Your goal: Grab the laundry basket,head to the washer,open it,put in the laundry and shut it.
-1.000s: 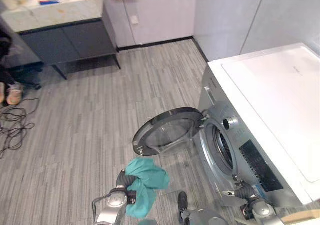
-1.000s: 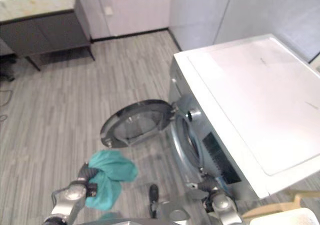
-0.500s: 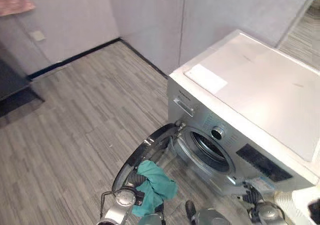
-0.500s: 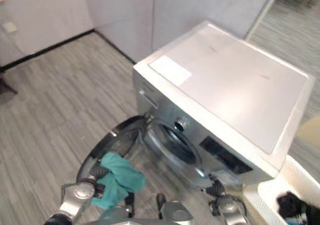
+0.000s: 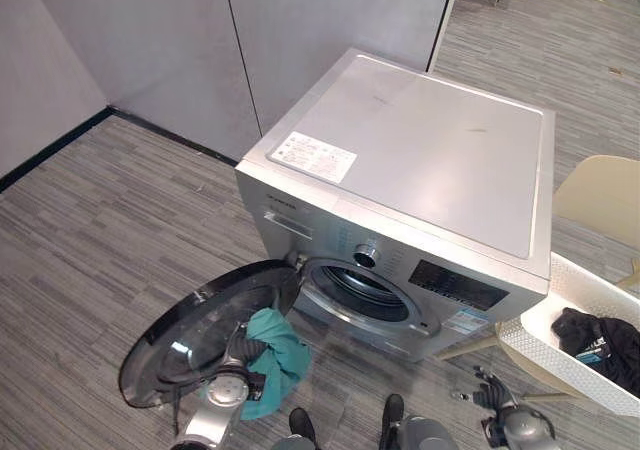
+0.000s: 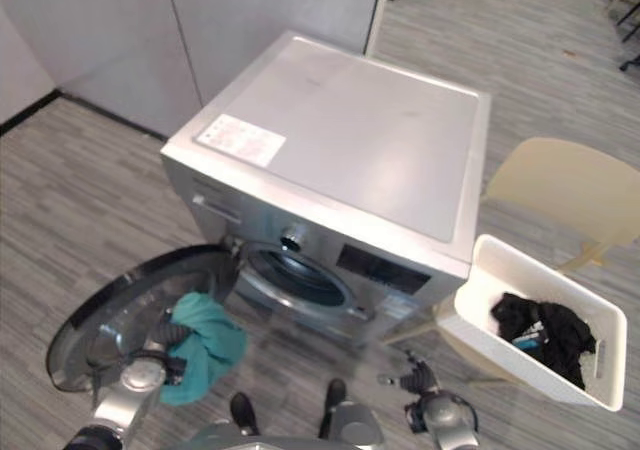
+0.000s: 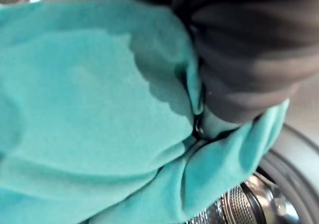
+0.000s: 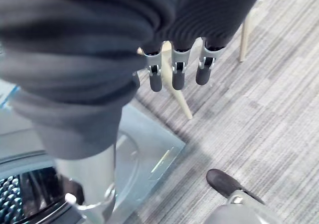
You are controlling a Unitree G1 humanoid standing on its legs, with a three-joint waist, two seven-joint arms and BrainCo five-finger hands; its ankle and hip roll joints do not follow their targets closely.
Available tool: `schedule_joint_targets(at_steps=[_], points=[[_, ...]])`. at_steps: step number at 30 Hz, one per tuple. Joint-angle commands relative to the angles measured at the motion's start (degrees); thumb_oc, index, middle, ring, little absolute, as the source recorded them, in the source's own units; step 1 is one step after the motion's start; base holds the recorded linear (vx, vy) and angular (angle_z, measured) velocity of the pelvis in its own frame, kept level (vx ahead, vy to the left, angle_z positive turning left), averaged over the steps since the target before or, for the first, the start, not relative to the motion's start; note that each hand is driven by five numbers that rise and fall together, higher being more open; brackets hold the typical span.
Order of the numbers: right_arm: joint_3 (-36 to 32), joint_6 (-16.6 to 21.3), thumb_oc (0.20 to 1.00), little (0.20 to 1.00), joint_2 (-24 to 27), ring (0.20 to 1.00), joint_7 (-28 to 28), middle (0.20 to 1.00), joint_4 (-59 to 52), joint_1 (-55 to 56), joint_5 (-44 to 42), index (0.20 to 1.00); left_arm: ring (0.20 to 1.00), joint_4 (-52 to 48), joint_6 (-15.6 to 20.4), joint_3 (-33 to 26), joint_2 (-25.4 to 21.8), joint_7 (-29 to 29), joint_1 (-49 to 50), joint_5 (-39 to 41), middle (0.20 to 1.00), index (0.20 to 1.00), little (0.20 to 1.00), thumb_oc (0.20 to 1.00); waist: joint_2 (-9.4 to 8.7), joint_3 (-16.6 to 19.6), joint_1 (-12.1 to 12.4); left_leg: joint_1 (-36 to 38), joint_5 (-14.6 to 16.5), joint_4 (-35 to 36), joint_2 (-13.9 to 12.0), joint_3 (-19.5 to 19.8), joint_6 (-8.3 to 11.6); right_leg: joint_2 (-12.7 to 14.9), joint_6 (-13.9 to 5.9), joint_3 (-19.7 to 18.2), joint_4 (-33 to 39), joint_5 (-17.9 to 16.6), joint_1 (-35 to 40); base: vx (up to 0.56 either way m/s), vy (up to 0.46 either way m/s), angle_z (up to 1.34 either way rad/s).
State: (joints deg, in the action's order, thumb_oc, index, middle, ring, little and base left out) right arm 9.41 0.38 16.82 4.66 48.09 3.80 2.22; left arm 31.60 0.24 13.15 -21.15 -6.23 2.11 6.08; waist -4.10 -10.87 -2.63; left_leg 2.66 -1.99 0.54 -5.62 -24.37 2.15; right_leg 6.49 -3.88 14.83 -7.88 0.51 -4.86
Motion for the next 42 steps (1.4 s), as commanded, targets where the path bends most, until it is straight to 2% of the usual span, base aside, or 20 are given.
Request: schedule_joint_targets(at_steps=[1, 2, 3, 5, 7, 11, 12, 16, 19, 21, 22, 23, 24, 25, 26, 29, 32, 34, 38, 42], points=[[-0.10, 1.01, 1.000, 1.000, 3.29, 1.000, 1.63, 1.000, -1.34, -2.56, -2.31, 1.000, 0.200, -2.95, 2.70, -1.16, 0.28, -1.99, -3.46, 1.29, 0.200, 0.200, 0.200, 0.200, -0.44, -2.50, 1.56, -10.04, -0.21, -20.07, 0.10, 11.19, 2.68, -3.13, 0.28, -3.99, 2.63, -0.61, 1.54, -0.07, -0.014, -0.38], [-0.13, 0.99, 1.000, 1.000, 3.29, 1.000, 1.62, 1.000, -1.36, -2.62, -2.32, 1.000, 0.200, -2.93, 2.70, -1.15, 0.28, -2.00, -3.55, 1.29, 0.200, 0.200, 0.200, 0.200, -0.52, -2.32, 1.47, -10.35, -0.59, -19.87, 0.22, 11.24, 2.63, -3.03, 0.31, -3.92, 2.73, -0.85, 1.23, -0.07, 0.038, -0.52], [-0.14, 1.18, 1.000, 1.000, 3.87, 1.000, 1.96, 1.000, -1.92, -2.99, -3.34, 1.000, 0.200, -2.96, 2.78, -1.56, 0.69, -2.87, -4.08, 2.42, 0.200, 0.200, 0.200, 0.200, 0.16, -3.20, 2.28, -13.03, 1.66, -16.54, 1.91, 16.97, 1.82, -3.72, 0.17, -6.25, 2.45, 0.33, 0.89, -0.01, 0.021, -0.94], [-0.13, 1.25, 1.000, 1.000, 4.14, 1.000, 2.13, 1.000, -1.96, -3.23, -3.49, 1.000, 0.200, -3.00, 2.97, -1.71, 0.80, -3.33, -4.42, 2.62, 0.200, 0.200, 0.200, 0.200, 0.16, -3.45, 2.33, -14.31, 1.61, -15.15, 1.98, 18.34, 1.59, -3.83, -0.10, -7.47, 2.36, 0.04, 0.00, -0.02, 0.031, -0.97], [-0.05, 1.59, 1.000, 1.000, 4.67, 1.000, 3.03, 1.000, -2.24, -4.25, -4.54, 1.000, 0.200, -3.76, 3.23, -2.32, 0.43, -5.38, -5.58, 3.49, 0.200, 0.200, 0.200, 0.200, 0.78, -5.80, 3.52, -18.24, -0.79, -13.14, 2.94, 24.61, 2.36, -5.48, -0.18, -11.08, -0.09, 0.49, -2.92, -0.05, 0.080, -0.66], [-0.41, 2.27, 1.000, 1.000, 4.89, 1.000, 3.31, 1.000, -3.08, -4.78, -5.85, 1.000, 0.200, -4.33, 3.71, -2.18, 0.19, -6.53, -7.41, 4.41, 0.200, 0.200, 0.200, 0.200, 1.26, -7.38, 2.34, -20.45, -0.33, -13.95, 2.25, 22.75, 1.29, -5.08, 0.21, -11.80, -6.51, 1.39, -10.06, -0.19, 0.125, -0.94], [-0.05, 2.39, 1.000, 1.000, 4.72, 1.000, 4.03, 1.000, -3.68, -5.97, -6.91, 1.000, 0.200, -4.47, 4.26, -2.07, 0.00, -8.15, -9.00, 4.89, 0.200, 0.200, 0.200, 0.200, 0.88, -8.54, 2.18, -23.59, 0.46, -16.14, 2.95, 21.79, -0.08, -5.15, 0.86, -12.60, -10.97, 1.39, -15.31, -0.18, 0.101, -0.18], [-0.07, 3.21, 1.000, 1.000, 3.90, 1.000, 5.03, 1.000, -5.88, -6.65, -8.89, 1.000, 0.200, -4.97, 4.94, -1.92, 1.47, -10.29, -11.84, 8.03, 0.200, 0.200, 0.200, 0.200, 0.21, -9.11, 2.00, -29.62, 2.67, -21.44, 3.21, 20.32, -1.65, -4.41, 1.40, -12.68, -16.88, 2.67, -23.09, -0.16, 0.079, -0.10], [1.06, 4.12, 1.000, 1.000, 3.37, 1.000, 6.73, 1.000, -10.22, -8.85, -11.19, 1.000, 0.200, -6.12, 6.16, -1.00, 3.84, -13.39, -17.23, 12.96, 0.200, 0.200, 0.200, 0.200, -0.24, -9.89, 1.25, -41.11, 5.48, -31.99, 3.40, 19.38, -2.77, -3.80, 2.65, -12.80, -24.32, 4.06, -33.23, -0.20, 0.007, -0.10], [0.87, 4.26, 1.000, 1.000, 3.36, 1.000, 7.09, 1.000, -11.98, -9.33, -12.02, 1.000, 0.200, -6.78, 6.07, -0.88, 4.17, -14.09, -18.27, 13.47, 0.200, 0.200, 0.200, 0.200, -0.06, -9.43, 0.94, -44.25, 6.26, -34.60, 3.19, 19.28, -2.87, -3.69, 2.94, -12.53, -26.55, 4.80, -36.38, -0.04, 0.001, 0.03], [0.67, 5.18, 1.000, 1.000, 3.26, 1.000, 7.88, 1.000, -15.15, -9.82, -13.43, 1.000, 0.200, -7.56, 6.38, -0.83, 4.76, -16.11, -21.00, 13.70, 0.200, 0.200, 0.200, 0.200, 0.27, -9.07, 0.56, -48.96, 10.10, -40.58, 3.01, 19.88, -2.57, -3.96, 3.21, -13.43, -31.80, 8.36, -40.90, -0.06, -0.009, 0.14], [0.61, 5.17, 1.000, 1.000, 3.29, 1.000, 7.89, 1.000, -15.23, -9.87, -13.44, 1.000, 0.200, -7.54, 6.42, -0.82, 4.77, -16.13, -21.13, 13.70, 0.200, 0.200, 0.200, 0.200, 0.28, -8.92, 0.53, -49.93, 7.70, -39.68, 2.91, 19.35, -3.09, -3.76, 3.59, -12.96, -30.69, 6.05, -41.75, -0.03, -0.017, 0.10], [0.39, 5.88, 1.000, 1.000, 3.11, 1.000, 8.99, 1.000, -18.42, -10.26, -14.68, 1.000, 0.200, -8.80, 7.26, -1.24, 5.36, -18.79, -24.68, 15.47, 0.200, 0.200, 0.200, 0.200, 0.50, -8.86, 0.08, -54.20, 11.44, -45.00, 2.51, 19.90, -2.52, -3.89, 3.72, -13.71, -36.09, 9.42, -46.40, -0.06, -0.005, 0.14], [0.37, 5.83, 1.000, 1.000, 3.13, 1.000, 9.01, 1.000, -18.49, -10.25, -14.68, 1.000, 0.200, -8.77, 7.25, -1.23, 5.38, -18.82, -24.75, 15.48, 0.200, 0.200, 0.200, 0.200, 0.56, -8.60, 0.08, -54.72, 11.62, -45.38, 2.45, 19.93, -2.52, -3.92, 3.73, -13.70, -36.40, 9.57, -46.89, -0.03, -0.011, 0.09], [0.94, 6.59, 1.000, 1.000, 3.21, 1.000, 10.16, 1.000, -20.49, -11.13, -15.29, 1.000, 0.200, -8.25, 7.65, -0.95, 5.28, -22.02, -30.31, 16.74, 0.200, 0.200, 0.200, 0.200, 0.82, -8.44, -0.74, -59.59, 12.73, -49.51, 2.11, 19.86, -2.74, -4.07, 4.17, -14.22, -40.05, 10.26, -51.64, -0.09, -0.014, 0.00], [1.26, 7.29, 1.000, 1.000, 3.67, 1.000, 10.51, 1.000, -22.45, -11.73, -15.51, 1.000, 0.200, -6.34, 7.28, -0.43, 2.44, -24.37, -37.57, 15.09, 0.200, 0.200, 0.200, 0.200, 0.98, -7.98, -1.72, -64.51, 13.87, -53.55, 1.32, 20.64, -3.08, -4.20, 4.36, -14.70, -43.04, 11.07, -56.17, -0.06, -0.009, -0.19], [1.85, 8.63, 1.000, 1.000, 5.23, 1.000, 9.85, 1.000, -24.87, -11.53, -16.39, 1.000, 0.200, -2.94, 6.27, 0.81, -4.89, -26.49, -49.00, 12.79, 0.200, 0.200, 0.200, 0.200, 1.54, -7.82, -3.53, -70.82, 15.53, -59.57, 0.29, 22.26, -3.69, -4.54, 4.65, -15.51, -48.05, 12.29, -61.94, -0.03, -0.012, -0.15], [1.80, 9.09, 1.000, 1.000, 5.47, 1.000, 9.87, 1.000, -25.52, -11.47, -16.82, 1.000, 0.200, -2.26, 6.07, 1.28, -7.03, -27.13, -51.91, 11.99, 0.200, 0.200, 0.200, 0.200, 1.60, -7.71, -3.95, -72.48, 16.01, -61.18, 0.12, 22.62, -3.83, -4.67, 4.65, -15.48, -49.11, 12.51, -63.35, -0.02, -0.018, -0.08], [2.47, 11.25, 1.000, 1.000, 7.54, 1.000, 9.58, 1.000, -25.40, -11.89, -18.29, 1.000, 0.200, 1.83, 4.55, 8.52, -16.59, -31.91, -65.04, 4.69, 0.200, 0.200, 0.200, 0.200, 1.91, -7.51, -5.09, -78.53, 17.83, -66.84, -0.30, 23.88, -4.65, -5.31, 4.60, -15.41, -53.25, 13.43, -67.99, -0.01, -0.019, -0.09], [3.32, 12.34, 1.000, 1.000, 9.84, 1.000, 9.04, 1.000, -24.93, -11.23, -19.37, 1.000, 0.200, 8.23, 3.50, 15.39, -20.45, -29.69, -72.28, 2.93, 0.200, 0.200, 0.200, 0.200, 2.53, -7.37, -6.02, -82.91, 18.32, -69.64, -0.17, 24.42, -4.88, -5.40, 4.37, -15.16, -54.90, 13.13, -71.04, -0.01, -0.019, 0.05]])
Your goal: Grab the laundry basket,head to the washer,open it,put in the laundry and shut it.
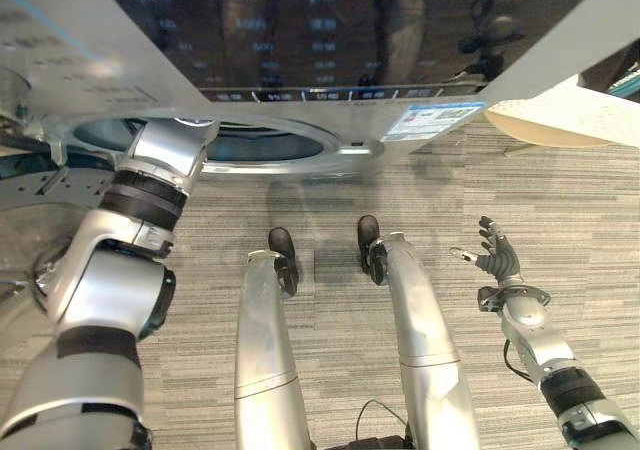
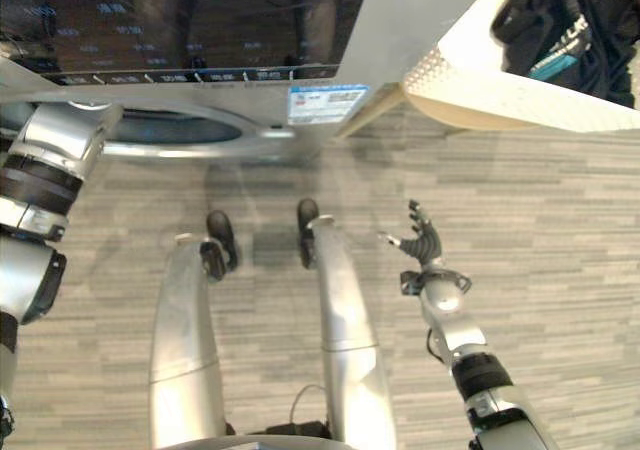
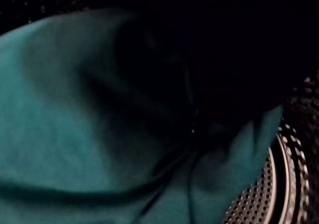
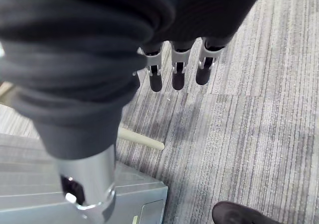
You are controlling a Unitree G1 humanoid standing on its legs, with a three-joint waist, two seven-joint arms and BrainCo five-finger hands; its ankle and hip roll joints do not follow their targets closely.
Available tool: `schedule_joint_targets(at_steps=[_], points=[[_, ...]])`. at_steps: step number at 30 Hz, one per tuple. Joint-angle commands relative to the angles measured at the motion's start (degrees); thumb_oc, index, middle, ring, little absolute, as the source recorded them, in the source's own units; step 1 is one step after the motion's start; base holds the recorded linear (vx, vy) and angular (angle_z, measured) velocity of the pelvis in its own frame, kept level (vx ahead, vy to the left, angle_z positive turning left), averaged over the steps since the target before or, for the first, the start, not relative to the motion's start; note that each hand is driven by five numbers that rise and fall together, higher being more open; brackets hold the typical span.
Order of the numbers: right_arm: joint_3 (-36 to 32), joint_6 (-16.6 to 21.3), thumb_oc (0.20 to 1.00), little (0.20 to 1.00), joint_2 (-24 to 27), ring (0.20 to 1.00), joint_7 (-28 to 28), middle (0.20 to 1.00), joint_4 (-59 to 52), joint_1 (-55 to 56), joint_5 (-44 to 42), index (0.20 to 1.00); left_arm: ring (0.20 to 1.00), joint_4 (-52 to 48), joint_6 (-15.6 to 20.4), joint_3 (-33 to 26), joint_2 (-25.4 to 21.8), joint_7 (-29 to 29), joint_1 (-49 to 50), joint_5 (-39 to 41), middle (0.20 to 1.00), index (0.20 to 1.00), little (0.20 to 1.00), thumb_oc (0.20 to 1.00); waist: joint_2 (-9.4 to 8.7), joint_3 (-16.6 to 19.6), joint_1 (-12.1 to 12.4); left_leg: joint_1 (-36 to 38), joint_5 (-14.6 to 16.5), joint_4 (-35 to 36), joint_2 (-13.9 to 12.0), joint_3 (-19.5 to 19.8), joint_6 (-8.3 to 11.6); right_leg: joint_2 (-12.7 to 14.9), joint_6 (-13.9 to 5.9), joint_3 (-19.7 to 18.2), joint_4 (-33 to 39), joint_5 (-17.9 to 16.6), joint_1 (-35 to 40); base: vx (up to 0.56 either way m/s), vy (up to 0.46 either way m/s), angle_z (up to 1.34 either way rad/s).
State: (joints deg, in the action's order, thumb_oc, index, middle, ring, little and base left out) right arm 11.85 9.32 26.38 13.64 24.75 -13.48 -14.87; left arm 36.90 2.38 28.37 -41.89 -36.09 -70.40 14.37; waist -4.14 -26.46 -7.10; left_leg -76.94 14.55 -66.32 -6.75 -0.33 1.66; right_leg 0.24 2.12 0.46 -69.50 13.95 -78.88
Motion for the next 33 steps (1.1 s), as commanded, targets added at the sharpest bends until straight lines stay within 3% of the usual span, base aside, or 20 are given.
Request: schedule_joint_targets(at_steps=[1, 2, 3, 9, 10, 14, 21, 26, 28, 30, 31, 32, 33], points=[[0.83, 3.34, 1.000, 1.000, 0.74, 1.000, 0.04, 1.000, -1.18, 5.88, -2.55, 1.000, 0.272, 4.94, 0.63, 1.81, -0.58, 1.93, -0.76, -6.05, 0.272, 0.272, 0.272, 0.272, 2.68, 8.24, -1.71, -4.22, 1.95, -3.38, 0.93, 0.52, -4.54, 0.73, -1.69, -0.73, 6.51, -0.38, 2.34, -0.02, 0.001, 0.09], [0.76, 3.26, 1.000, 1.000, 0.91, 1.000, -0.05, 1.000, -1.22, 5.75, -2.61, 1.000, 0.840, 6.25, 0.34, 2.44, -0.64, 3.22, -1.03, -5.90, 0.840, 0.840, 0.840, 0.840, 2.71, 8.18, -1.59, -4.91, 2.05, -3.87, 0.99, 0.67, -4.59, 0.67, -1.68, -0.73, 6.28, -0.36, 1.85, 0.00, 0.000, 0.00], [0.74, 3.25, 1.000, 1.000, 0.90, 1.000, -0.05, 1.000, -1.22, 5.75, -2.62, 1.000, 1.000, 6.36, 0.39, 2.50, -0.63, 3.28, -1.14, -5.86, 1.000, 1.000, 1.000, 1.000, 2.73, 8.23, -1.56, -5.03, 2.07, -3.94, 0.98, 0.70, -4.59, 0.66, -1.68, -0.72, 6.23, -0.34, 1.75, -0.01, 0.001, -0.04], [0.38, 2.20, 1.000, 1.000, 1.64, 1.000, -0.13, 1.000, -1.01, 6.02, -1.87, 1.000, 1.000, 11.60, -3.14, 4.10, 1.18, 9.14, 1.59, -10.00, 1.000, 1.000, 1.000, 1.000, 2.98, 8.58, -0.54, -7.07, 2.84, -7.09, 1.18, 1.11, -4.98, 0.71, -1.21, 0.15, 3.95, 0.46, 0.08, 0.00, -0.001, 0.00], [0.39, 1.47, 1.000, 1.000, 2.48, 1.000, -0.80, 1.000, -0.82, 5.87, -2.15, 1.000, 1.000, 14.16, -4.49, 5.34, 1.86, 12.53, 2.07, -12.33, 1.000, 1.000, 1.000, 1.000, 2.98, 8.76, -0.32, -7.01, 2.74, -7.31, 1.29, 1.18, -4.88, 1.00, -1.10, 0.30, 3.39, 0.54, -0.04, 0.00, -0.001, 0.06], [0.07, 1.14, 1.000, 1.000, 3.59, 1.000, -2.19, 1.000, -0.97, 5.62, -3.35, 1.000, 1.000, 14.08, -5.10, 6.60, 1.72, 14.51, 1.56, -15.94, 1.000, 1.000, 1.000, 1.000, 2.79, 9.13, -0.04, -6.78, 2.55, -7.15, 1.69, 1.04, -4.75, 1.51, -0.94, 0.54, 2.99, 0.76, 0.06, 0.00, 0.000, 0.08], [-0.64, -0.17, 1.000, 1.000, 2.06, 1.000, -2.74, 1.000, -1.10, 6.58, -2.77, 1.000, 1.000, 1.62, -3.62, -2.78, 4.62, 11.31, 15.86, -14.01, 1.000, 1.000, 1.000, 1.000, 2.64, 10.76, 2.01, -4.58, 1.56, -3.64, 2.52, 0.97, -4.29, 2.65, -0.76, 1.68, 5.25, 0.78, 2.47, 0.00, 0.002, 0.14], [-1.41, -2.09, 1.000, 1.000, -1.06, 1.000, -1.77, 1.000, 2.44, 5.81, 1.03, 1.000, 1.000, -5.97, -1.26, -11.89, 12.85, 12.12, 35.50, -8.78, 1.000, 1.000, 1.000, 1.000, 2.35, 13.46, 3.63, 4.02, -0.01, 6.10, 2.78, 0.29, -3.81, 3.46, -1.18, 2.33, 13.47, 0.01, 9.97, 0.00, 0.011, 0.11], [-1.71, -2.05, 1.000, 1.000, -1.67, 1.000, -1.86, 1.000, 3.74, 5.91, 1.37, 1.000, 1.000, -6.64, -0.68, -12.73, 13.56, 12.99, 38.82, -8.49, 1.000, 1.000, 1.000, 1.000, 2.25, 13.99, 3.86, 6.92, -0.49, 8.77, 2.74, 0.05, -3.55, 3.67, -1.52, 2.44, 15.77, -0.43, 12.44, 0.02, 0.007, 0.15], [-2.29, -2.69, 1.000, 1.000, -2.14, 1.000, -2.65, 1.000, 5.53, 6.75, 3.83, 1.000, 1.000, -8.22, 0.10, -14.78, 15.68, 15.69, 47.61, -6.85, 1.000, 1.000, 1.000, 1.000, 2.01, 14.64, 4.66, 15.24, -1.53, 15.92, 3.31, -0.57, -3.18, 3.91, -2.25, 2.96, 21.82, -1.48, 19.87, 0.03, 0.019, 0.09], [-2.51, -2.98, 1.000, 1.000, -2.92, 1.000, -3.04, 1.000, 8.43, 7.78, 5.42, 1.000, 1.000, -6.12, 0.09, -16.68, 18.09, 17.04, 53.15, -6.20, 1.000, 1.000, 1.000, 1.000, 1.62, 14.58, 4.93, 22.30, -5.59, 23.53, 3.75, -1.27, -3.41, 4.36, -2.54, 3.67, 28.88, -5.38, 26.46, 0.09, 0.011, 0.11], [-2.43, -2.98, 1.000, 1.000, -2.91, 1.000, -3.05, 1.000, 8.49, 7.84, 5.43, 1.000, 1.000, -6.09, 0.08, -16.69, 18.11, 17.06, 53.26, -6.20, 1.000, 1.000, 1.000, 1.000, 1.66, 14.54, 4.94, 23.18, -3.20, 22.66, 3.83, -0.79, -2.99, 4.14, -3.01, 3.18, 27.83, -3.18, 27.20, -0.01, 0.002, 0.19], [-2.69, -2.92, 1.000, 1.000, -3.18, 1.000, -3.47, 1.000, 9.05, 8.22, 5.56, 1.000, 1.000, -5.41, 0.39, -16.87, 18.20, 17.63, 55.18, -6.28, 1.000, 1.000, 1.000, 1.000, 1.52, 14.23, 4.99, 25.41, -6.38, 26.33, 4.08, -1.18, -3.29, 4.28, -2.84, 3.73, 31.34, -6.07, 29.56, 0.12, 0.009, 0.16]])
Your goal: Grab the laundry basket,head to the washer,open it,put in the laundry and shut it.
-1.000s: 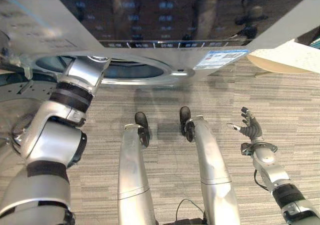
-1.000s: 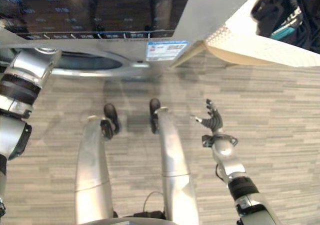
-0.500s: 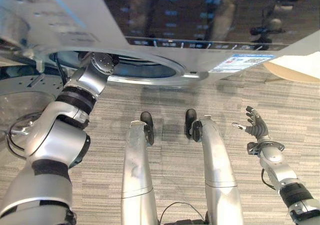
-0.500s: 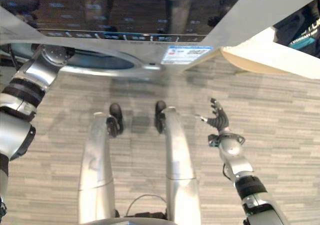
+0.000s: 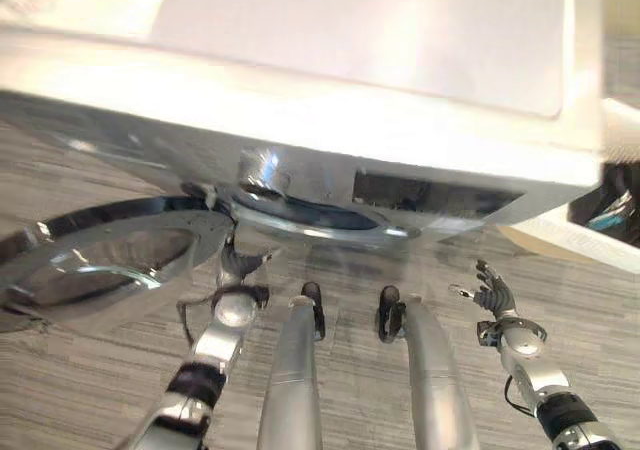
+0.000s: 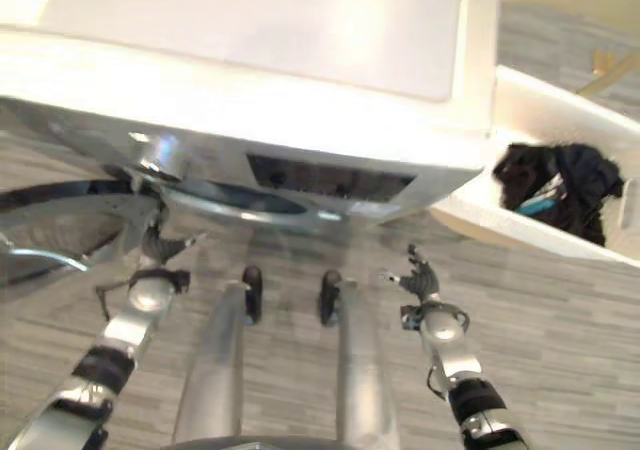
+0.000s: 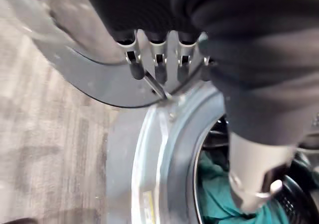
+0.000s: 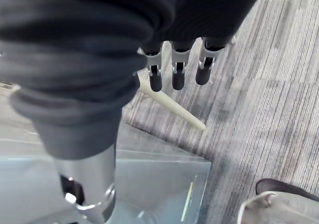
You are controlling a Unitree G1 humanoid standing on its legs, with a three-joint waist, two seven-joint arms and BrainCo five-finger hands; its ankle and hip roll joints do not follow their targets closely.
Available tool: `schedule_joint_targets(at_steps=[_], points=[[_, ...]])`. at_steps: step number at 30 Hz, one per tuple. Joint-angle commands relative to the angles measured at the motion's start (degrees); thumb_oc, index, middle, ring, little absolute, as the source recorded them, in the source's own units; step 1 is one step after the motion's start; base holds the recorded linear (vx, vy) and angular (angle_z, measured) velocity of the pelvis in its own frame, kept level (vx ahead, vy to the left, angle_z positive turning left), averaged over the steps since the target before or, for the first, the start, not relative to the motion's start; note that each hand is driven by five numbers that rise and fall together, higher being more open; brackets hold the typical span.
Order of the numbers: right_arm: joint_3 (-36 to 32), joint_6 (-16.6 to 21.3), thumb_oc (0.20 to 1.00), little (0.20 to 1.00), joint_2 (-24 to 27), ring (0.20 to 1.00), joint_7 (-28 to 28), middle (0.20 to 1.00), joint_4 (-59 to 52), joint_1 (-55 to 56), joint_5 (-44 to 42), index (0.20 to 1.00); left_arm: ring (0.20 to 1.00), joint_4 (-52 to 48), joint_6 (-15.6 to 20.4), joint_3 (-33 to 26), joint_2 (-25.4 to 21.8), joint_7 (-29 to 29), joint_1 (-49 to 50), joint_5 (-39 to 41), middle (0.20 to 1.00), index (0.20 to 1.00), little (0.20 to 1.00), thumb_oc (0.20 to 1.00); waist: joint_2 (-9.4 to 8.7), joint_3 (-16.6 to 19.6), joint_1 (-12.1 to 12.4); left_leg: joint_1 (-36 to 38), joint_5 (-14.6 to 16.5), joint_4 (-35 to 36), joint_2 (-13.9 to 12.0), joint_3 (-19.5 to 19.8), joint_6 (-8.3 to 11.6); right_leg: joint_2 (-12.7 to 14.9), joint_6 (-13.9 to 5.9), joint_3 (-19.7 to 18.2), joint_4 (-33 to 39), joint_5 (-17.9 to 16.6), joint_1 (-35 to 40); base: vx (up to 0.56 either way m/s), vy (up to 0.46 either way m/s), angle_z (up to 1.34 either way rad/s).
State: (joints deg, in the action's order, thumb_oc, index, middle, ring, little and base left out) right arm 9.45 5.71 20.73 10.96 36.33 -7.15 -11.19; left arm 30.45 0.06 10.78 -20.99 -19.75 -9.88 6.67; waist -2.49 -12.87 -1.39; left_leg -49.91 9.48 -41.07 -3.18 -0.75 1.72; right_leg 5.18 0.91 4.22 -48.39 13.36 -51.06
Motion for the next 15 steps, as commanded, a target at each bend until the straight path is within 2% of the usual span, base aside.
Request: schedule_joint_targets(at_steps=[1, 4, 6, 10, 15], points=[[-0.77, -0.24, 1.000, 1.000, 2.04, 1.000, -1.74, 1.000, -0.27, 3.14, 2.91, 1.000, 1.000, 2.68, 2.54, 0.40, -1.78, 3.62, -1.11, 1.29, 1.000, 1.000, 1.000, 1.000, -0.26, 0.52, -0.60, 4.53, -2.42, 5.83, 0.88, -1.05, -3.06, -0.60, -2.10, 0.03, 14.61, -6.57, 7.45, 0.08, 0.013, 0.15], [-1.14, -0.47, 1.000, 1.000, 0.68, 1.000, -2.78, 1.000, 3.75, 4.51, 3.37, 1.000, 1.000, 7.61, 2.81, -0.88, 0.46, 6.73, 4.16, 3.35, 1.000, 1.000, 1.000, 1.000, -0.32, 0.10, -0.35, 15.40, -4.50, 14.29, 1.11, -1.39, -2.46, -0.85, -2.99, -0.02, 22.25, -8.50, 17.87, 0.18, 0.009, -0.04], [-1.75, -1.14, 1.000, 1.000, -0.45, 1.000, -3.41, 1.000, 8.13, 5.21, 3.59, 1.000, 1.000, 12.39, 2.58, -2.12, 2.02, 9.01, 7.06, 5.33, 1.000, 1.000, 1.000, 1.000, -0.07, 0.17, -0.40, 25.23, -6.69, 21.87, 1.44, -2.15, -1.92, -1.59, -3.77, -0.22, 28.83, -10.50, 26.86, 0.24, -0.003, -0.10], [-2.65, -1.38, 1.000, 1.000, -1.63, 1.000, -4.73, 1.000, 12.40, 6.05, 3.01, 1.000, 1.000, 16.40, 2.36, -2.95, 2.85, 11.91, 9.59, 5.22, 1.000, 1.000, 1.000, 1.000, 0.81, 2.18, -0.96, 37.18, -10.26, 32.66, 1.15, -3.28, -0.75, -2.78, -4.73, -1.00, 36.58, -12.71, 36.46, 0.21, -0.032, -0.29], [-2.77, -1.61, 1.000, 1.000, -2.29, 1.000, -5.29, 1.000, 15.34, 6.38, 3.04, 1.000, 1.000, 19.47, 2.22, -2.48, 3.50, 13.30, 9.82, 3.72, 1.000, 1.000, 1.000, 1.000, 1.26, 4.27, -1.51, 43.63, -10.73, 35.87, 1.20, -4.12, -0.24, -3.76, -4.93, -2.45, 41.83, -13.75, 42.73, 0.18, -0.048, -0.15]])
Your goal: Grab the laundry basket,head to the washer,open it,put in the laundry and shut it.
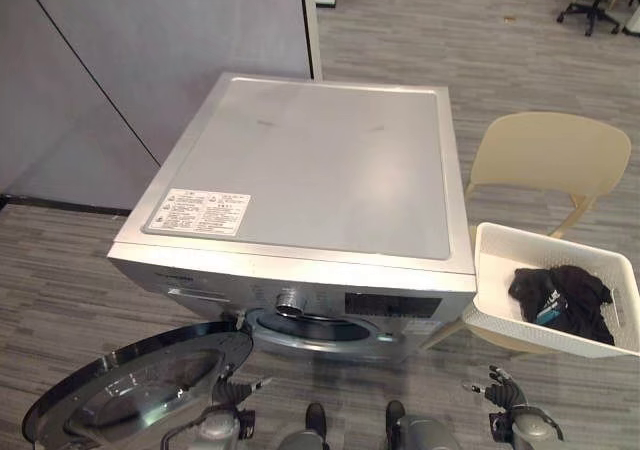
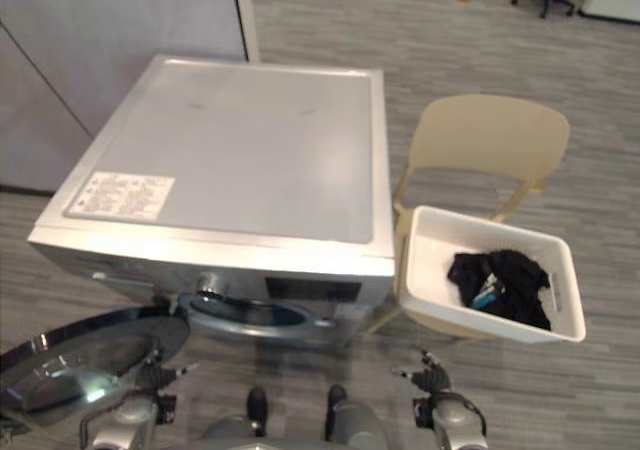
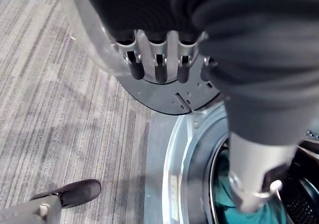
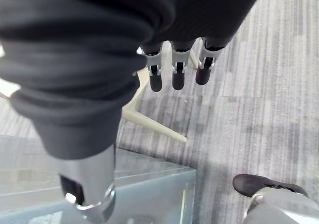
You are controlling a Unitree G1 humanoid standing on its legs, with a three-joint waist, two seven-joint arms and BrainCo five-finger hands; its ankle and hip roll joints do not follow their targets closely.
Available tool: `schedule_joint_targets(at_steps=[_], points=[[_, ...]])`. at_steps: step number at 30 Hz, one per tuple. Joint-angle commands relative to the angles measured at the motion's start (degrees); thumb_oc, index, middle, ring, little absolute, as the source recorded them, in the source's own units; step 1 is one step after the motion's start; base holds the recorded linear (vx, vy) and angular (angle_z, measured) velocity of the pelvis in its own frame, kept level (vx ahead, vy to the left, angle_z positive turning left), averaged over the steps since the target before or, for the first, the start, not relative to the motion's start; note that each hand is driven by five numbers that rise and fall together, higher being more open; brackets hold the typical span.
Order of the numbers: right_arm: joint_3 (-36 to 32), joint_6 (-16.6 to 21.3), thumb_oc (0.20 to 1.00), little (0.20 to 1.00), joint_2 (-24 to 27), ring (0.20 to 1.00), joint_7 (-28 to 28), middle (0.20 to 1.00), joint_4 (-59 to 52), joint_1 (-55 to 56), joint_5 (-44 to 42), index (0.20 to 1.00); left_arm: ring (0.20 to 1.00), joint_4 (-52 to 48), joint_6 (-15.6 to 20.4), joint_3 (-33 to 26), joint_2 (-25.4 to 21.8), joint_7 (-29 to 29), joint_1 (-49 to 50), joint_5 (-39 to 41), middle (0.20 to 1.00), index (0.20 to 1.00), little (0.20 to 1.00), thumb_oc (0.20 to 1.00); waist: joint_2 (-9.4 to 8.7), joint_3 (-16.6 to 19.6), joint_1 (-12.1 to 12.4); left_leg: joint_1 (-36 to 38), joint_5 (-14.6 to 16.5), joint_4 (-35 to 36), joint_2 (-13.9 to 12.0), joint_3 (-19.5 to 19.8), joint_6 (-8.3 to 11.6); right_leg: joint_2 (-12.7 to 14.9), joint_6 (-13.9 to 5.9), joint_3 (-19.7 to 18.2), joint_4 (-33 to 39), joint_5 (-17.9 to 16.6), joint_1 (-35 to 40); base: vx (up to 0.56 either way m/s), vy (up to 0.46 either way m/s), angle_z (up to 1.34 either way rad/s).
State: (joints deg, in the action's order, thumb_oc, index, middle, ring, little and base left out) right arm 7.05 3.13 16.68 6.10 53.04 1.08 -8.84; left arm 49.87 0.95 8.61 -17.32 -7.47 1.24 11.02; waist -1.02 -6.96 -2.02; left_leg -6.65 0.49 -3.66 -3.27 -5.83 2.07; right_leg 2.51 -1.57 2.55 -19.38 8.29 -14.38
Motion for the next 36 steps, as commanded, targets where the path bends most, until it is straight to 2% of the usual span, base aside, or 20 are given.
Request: schedule_joint_targets(at_steps=[1, 2, 3, 5, 8, 13, 14, 15, 16, 17, 18, 19, 24, 26, 29, 30, 31, 32, 34, 36], points=[[0.25, 0.81, 1.000, 1.000, 1.65, 1.000, -0.50, 1.000, -0.15, -1.84, 1.29, 1.000, 1.000, 0.19, 1.41, 0.12, 0.18, 1.24, -1.12, -1.38, 1.000, 1.000, 1.000, 1.000, -0.49, -0.97, -0.82, 1.71, -1.61, -1.45, 1.85, 2.64, -0.56, -1.48, -2.50, -2.26, 14.33, -9.46, 7.44, 0.08, -0.016, -0.31], [0.25, 0.82, 1.000, 1.000, 1.65, 1.000, -0.49, 1.000, -0.14, -1.83, 1.29, 1.000, 1.000, 0.18, 1.42, 0.12, 0.18, 1.24, -1.11, -1.38, 1.000, 1.000, 1.000, 1.000, -0.49, -1.14, -0.72, 1.97, -1.54, -1.42, 1.83, 2.55, -0.57, -1.51, -2.51, -2.35, 14.42, -9.47, 7.70, 0.06, 0.009, -0.38], [0.69, 0.75, 1.000, 1.000, 1.98, 1.000, -0.40, 1.000, 0.16, -2.32, 1.26, 1.000, 1.000, -0.72, 1.73, 1.03, 0.79, 1.02, -1.39, -1.31, 1.000, 1.000, 1.000, 1.000, -0.55, -1.61, 0.27, 1.78, -2.38, -2.15, 4.36, 8.61, -0.11, -1.77, -2.77, -4.52, 15.30, -10.65, 8.18, 0.00, 0.023, -0.78], [0.69, 0.67, 1.000, 1.000, 2.05, 1.000, -0.45, 1.000, 0.47, -2.43, 1.31, 1.000, 1.000, -0.57, 1.68, 1.43, 1.05, 1.12, -1.54, -1.52, 1.000, 1.000, 1.000, 1.000, -0.57, -1.33, 0.06, 2.31, -2.16, -1.56, 4.82, 9.94, -0.05, -1.87, -3.01, -4.98, 15.68, -10.89, 8.28, 0.06, 0.018, -1.21], [0.11, 0.18, 1.000, 1.000, 1.73, 1.000, -0.55, 1.000, 2.04, -2.40, 1.25, 1.000, 1.000, 1.26, 1.26, 3.30, 1.58, 2.28, -1.58, -3.53, 1.000, 1.000, 1.000, 1.000, -0.05, 0.78, -1.54, 5.65, -1.21, 2.03, 4.30, 6.36, -0.96, -2.29, -4.15, -8.33, 17.82, -12.49, 9.43, 0.12, 0.063, -0.29], [-0.45, 0.19, 1.000, 1.000, 1.12, 1.000, -0.53, 1.000, 3.20, -2.21, 0.51, 1.000, 1.000, 2.74, 0.97, 4.63, 1.50, 2.81, -2.25, -5.33, 1.000, 1.000, 1.000, 1.000, -0.12, 1.10, -2.52, 6.79, -0.83, 3.43, 4.39, 1.97, -1.55, -2.83, -5.33, -11.50, 18.70, -14.31, 8.48, -0.01, 0.073, -0.61], [-0.50, 0.38, 1.000, 1.000, 0.81, 1.000, -0.37, 1.000, 2.81, -2.93, 0.39, 1.000, 1.000, 2.20, 1.10, 5.01, 1.25, 2.64, -2.76, -5.74, 1.000, 1.000, 1.000, 1.000, -0.34, 0.42, -3.13, 6.48, -0.81, 3.68, 4.26, -1.12, -1.81, -3.29, -6.25, -12.51, 17.89, -15.49, 6.79, -0.09, 0.049, -0.97], [-0.53, 0.35, 1.000, 1.000, 0.80, 1.000, -0.36, 1.000, 2.77, -2.94, 0.40, 1.000, 1.000, 2.22, 1.11, 5.02, 1.24, 2.64, -2.81, -5.74, 1.000, 1.000, 1.000, 1.000, -0.35, 0.37, -2.72, 6.59, -0.63, 3.64, 4.20, -1.53, -1.83, -3.42, -6.29, -12.90, 17.74, -15.43, 6.71, -0.14, 0.028, -1.32], [-0.18, 0.42, 1.000, 1.000, 0.70, 1.000, -0.02, 1.000, 2.67, -3.28, 1.06, 1.000, 1.000, 1.68, 1.18, 5.05, 0.98, 2.36, -3.09, -5.89, 1.000, 1.000, 1.000, 1.000, -0.09, -0.19, -1.91, 6.57, -0.36, 3.79, 3.48, -3.62, -1.86, -2.81, -6.82, -10.36, 17.24, -15.02, 5.77, -0.10, -0.058, -1.93], [-0.22, 0.63, 1.000, 1.000, 0.37, 1.000, 0.02, 1.000, 2.16, -3.17, 1.56, 1.000, 1.000, 0.88, 1.30, 5.15, 0.60, 2.28, -3.33, -6.49, 1.000, 1.000, 1.000, 1.000, -0.30, 0.07, -1.20, 6.69, -1.11, 4.94, 2.41, -6.80, -1.38, -1.01, -6.91, -4.55, 17.53, -15.50, 4.70, -0.10, -0.060, -2.04], [-0.25, 0.61, 1.000, 1.000, 0.36, 1.000, 0.04, 1.000, 2.12, -3.11, 1.58, 1.000, 1.000, 0.86, 1.29, 5.19, 0.59, 2.29, -3.29, -6.48, 1.000, 1.000, 1.000, 1.000, -0.25, -0.02, -1.17, 6.95, -1.08, 5.09, 2.37, -6.80, -1.35, -1.06, -6.92, -4.52, 17.54, -15.42, 4.89, -0.01, -0.093, -1.82], [-0.23, 0.69, 1.000, 1.000, 0.32, 1.000, 0.63, 1.000, 1.74, -2.81, 2.33, 1.000, 1.000, -0.42, 1.47, 5.24, 0.27, 1.98, -3.30, -6.26, 1.000, 1.000, 1.000, 1.000, -0.10, -0.29, -0.32, 7.96, -0.71, 4.95, 1.42, -8.37, -0.96, 0.67, -6.76, 1.77, 17.33, -15.04, 4.94, 0.02, -0.075, -1.40], [-0.58, 0.30, 1.000, 1.000, 0.42, 1.000, 1.79, 1.000, -0.01, -2.30, 4.16, 1.000, 1.000, -4.86, 1.32, 4.97, -0.32, 2.43, -2.29, -5.77, 1.000, 1.000, 1.000, 1.000, -0.36, -0.65, 1.74, 11.75, 0.47, 5.09, -1.10, -15.97, 0.19, 6.08, -6.56, 20.67, 15.62, -14.08, 6.05, 0.02, -0.122, -1.37], [-0.53, -0.06, 1.000, 1.000, 0.55, 1.000, 2.01, 1.000, -0.27, -2.34, 4.09, 1.000, 1.000, -4.91, 1.12, 5.64, -0.09, 2.83, -2.66, -5.59, 1.000, 1.000, 1.000, 1.000, -0.48, -0.36, 0.62, 12.57, 1.43, 2.84, -2.29, -17.90, 0.63, 5.15, -6.02, 18.86, 15.51, -13.29, 5.82, 0.14, -0.255, -1.52], [-0.01, 0.14, 1.000, 1.000, 1.13, 1.000, 2.42, 1.000, -1.15, -2.05, 3.36, 1.000, 1.000, -5.47, 1.13, 6.93, 0.58, 3.01, -3.54, -5.11, 1.000, 1.000, 1.000, 1.000, -0.21, -2.03, -0.01, 9.18, -0.68, -11.11, -6.37, -16.84, 1.80, 2.71, -3.61, 16.07, 16.33, -12.12, 7.14, 0.11, -0.220, -0.70], [-0.05, 0.11, 1.000, 1.000, 1.16, 1.000, 2.42, 1.000, -1.19, -2.03, 3.35, 1.000, 1.000, -5.46, 1.12, 6.95, 0.61, 3.01, -3.58, -5.11, 1.000, 1.000, 1.000, 1.000, -0.07, -2.08, -0.01, 8.91, -0.41, -11.73, -6.69, -16.72, 1.94, 2.51, -3.50, 16.14, 16.38, -12.11, 7.18, 0.09, -0.169, -0.88], [0.46, -0.09, 1.000, 1.000, 2.10, 1.000, 2.89, 1.000, -1.37, -1.87, 3.34, 1.000, 1.000, -6.02, 1.06, 7.72, 1.04, 2.82, -3.95, -4.36, 1.000, 1.000, 1.000, 1.000, -0.52, -4.05, 1.20, 5.04, -2.17, -19.47, -6.68, -11.81, 1.73, 1.66, -1.86, 14.73, 16.54, -10.81, 8.84, 0.07, -0.139, -0.81], [0.22, -0.37, 1.000, 1.000, 2.21, 1.000, 2.90, 1.000, -1.71, -1.67, 3.09, 1.000, 1.000, -6.70, 0.91, 8.16, 1.01, 2.83, -3.98, -4.26, 1.000, 1.000, 1.000, 1.000, -0.84, -4.70, 1.76, 1.67, -2.83, -21.46, -5.41, -9.24, 1.53, 1.88, -1.54, 14.23, 16.74, -10.44, 9.31, 0.12, -0.158, -0.60], [0.15, -0.71, 1.000, 1.000, 2.35, 1.000, 2.76, 1.000, -2.08, -0.88, 3.14, 1.000, 1.000, -7.58, 1.03, 8.55, 0.97, 2.83, -3.27, -3.94, 1.000, 1.000, 1.000, 1.000, -1.13, -5.00, 3.04, -3.56, -1.60, -20.19, -1.49, -5.52, 0.65, 1.76, -1.87, 12.53, 17.47, -9.75, 10.85, 0.19, -0.043, -0.63], [0.47, -0.80, 1.000, 1.000, 2.32, 1.000, 2.65, 1.000, -1.64, -0.77, 3.63, 1.000, 1.000, -7.70, 1.08, 8.47, 1.14, 2.81, -2.32, -3.99, 1.000, 1.000, 1.000, 1.000, -0.57, -4.72, 4.84, -7.65, -2.65, -12.31, 1.27, -4.33, -0.28, 0.50, -2.65, 9.84, 18.60, -8.57, 13.41, 0.43, -0.023, -0.93]])
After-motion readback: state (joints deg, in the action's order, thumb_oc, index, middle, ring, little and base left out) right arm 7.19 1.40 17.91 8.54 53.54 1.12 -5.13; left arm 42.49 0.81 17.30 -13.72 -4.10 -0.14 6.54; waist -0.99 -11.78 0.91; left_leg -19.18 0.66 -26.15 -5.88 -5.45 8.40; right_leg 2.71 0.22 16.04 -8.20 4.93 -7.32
